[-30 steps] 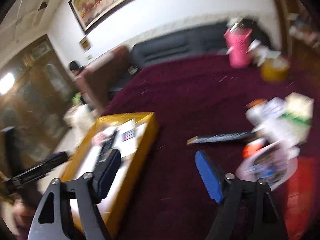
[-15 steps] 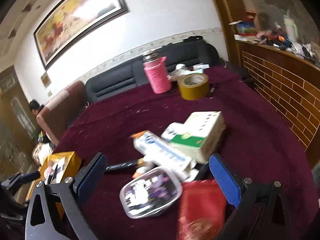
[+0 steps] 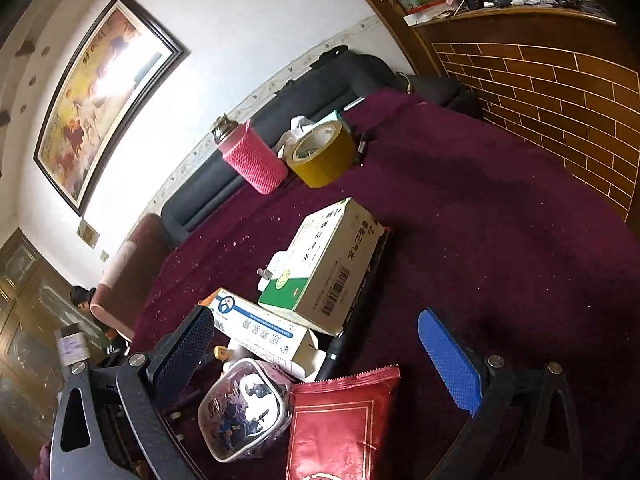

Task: Organize objects
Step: 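Grasp the yellow-capped black marker with the left tool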

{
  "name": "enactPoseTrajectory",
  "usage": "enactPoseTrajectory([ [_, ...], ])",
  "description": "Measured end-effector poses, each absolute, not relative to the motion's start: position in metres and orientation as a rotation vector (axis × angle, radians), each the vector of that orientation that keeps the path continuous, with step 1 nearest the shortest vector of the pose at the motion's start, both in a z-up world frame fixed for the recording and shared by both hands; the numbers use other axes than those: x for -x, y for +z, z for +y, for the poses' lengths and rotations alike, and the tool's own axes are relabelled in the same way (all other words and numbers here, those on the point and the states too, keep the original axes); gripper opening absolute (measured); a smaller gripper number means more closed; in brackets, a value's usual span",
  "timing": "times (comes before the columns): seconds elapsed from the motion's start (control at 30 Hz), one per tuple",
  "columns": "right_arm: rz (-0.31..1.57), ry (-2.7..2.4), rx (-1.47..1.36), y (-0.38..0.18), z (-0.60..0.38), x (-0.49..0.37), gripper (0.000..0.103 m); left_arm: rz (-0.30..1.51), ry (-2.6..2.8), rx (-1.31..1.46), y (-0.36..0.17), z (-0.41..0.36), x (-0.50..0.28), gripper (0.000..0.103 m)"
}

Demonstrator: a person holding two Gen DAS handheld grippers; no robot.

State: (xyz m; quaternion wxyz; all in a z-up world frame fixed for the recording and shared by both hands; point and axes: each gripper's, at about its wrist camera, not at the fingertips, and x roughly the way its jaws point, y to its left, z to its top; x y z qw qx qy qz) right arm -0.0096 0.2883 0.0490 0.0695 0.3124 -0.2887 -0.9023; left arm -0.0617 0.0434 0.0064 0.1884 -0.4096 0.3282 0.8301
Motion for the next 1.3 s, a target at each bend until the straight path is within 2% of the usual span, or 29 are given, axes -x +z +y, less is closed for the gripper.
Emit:
enactPoseTrajectory([
  [0.07, -0.849, -2.729, -0.940, 0.050, 0.285, 0.009, 0.103, 0.866, 2.339, 1.158, 0.007, 0.045, 0.067, 0.064],
  [0.1, -0.842, -2.728, -0.947, 0.049, 0.285, 0.010, 0.103, 0.815, 2.318, 1.217, 0.005, 0.045, 0.071, 0.037],
  [0.13, -0.838, -2.724, -0.956, 0.048, 0.283, 0.011, 0.103, 0.754, 2.302, 1.244, 0.005, 0.043, 0.072, 0.028],
  [0.17, -0.835, -2.720, -0.964, 0.046, 0.282, 0.011, 0.103, 0.740, 2.311, 1.261, 0.005, 0.043, 0.072, 0.023],
  [0.3, -0.817, -2.695, -0.989, 0.042, 0.275, 0.013, 0.103, 0.701, 2.371, 1.247, 0.011, 0.038, 0.060, 0.022],
  [0.33, -0.810, -2.694, -0.990, 0.042, 0.274, 0.012, 0.103, 0.663, 2.391, 1.245, 0.016, 0.035, 0.057, 0.017],
  [0.4, -0.793, -2.695, -0.990, 0.042, 0.271, 0.012, 0.103, 0.535, 2.404, 1.258, 0.029, 0.024, 0.051, 0.014],
  [0.5, -0.763, -2.704, -0.991, 0.043, 0.267, 0.011, 0.103, 0.437, 2.445, 1.216, 0.048, 0.009, 0.032, 0.014],
  [0.73, -0.641, -2.717, -0.994, 0.044, 0.251, 0.010, 0.103, 0.084, 2.493, 1.126, 0.079, -0.032, -0.033, 0.014],
  [0.83, -0.563, -2.720, -1.006, 0.049, 0.240, 0.010, 0.103, 0.042, 2.534, 1.066, 0.089, -0.040, -0.062, 0.014],
  [1.0, -0.588, -2.611, -1.031, 0.066, 0.223, 0.008, 0.103, -0.068, 2.529, 0.997, 0.099, -0.061, -0.092, 0.014],
  [1.17, -0.388, -2.517, -1.290, 0.069, 0.189, 0.042, 0.103, -0.091, 2.559, 0.951, 0.104, -0.083, -0.117, 0.014],
  [1.3, -0.353, -2.487, -1.491, 0.053, 0.173, 0.057, 0.103, -0.136, 2.573, 0.921, 0.104, -0.105, -0.133, 0.014],
])
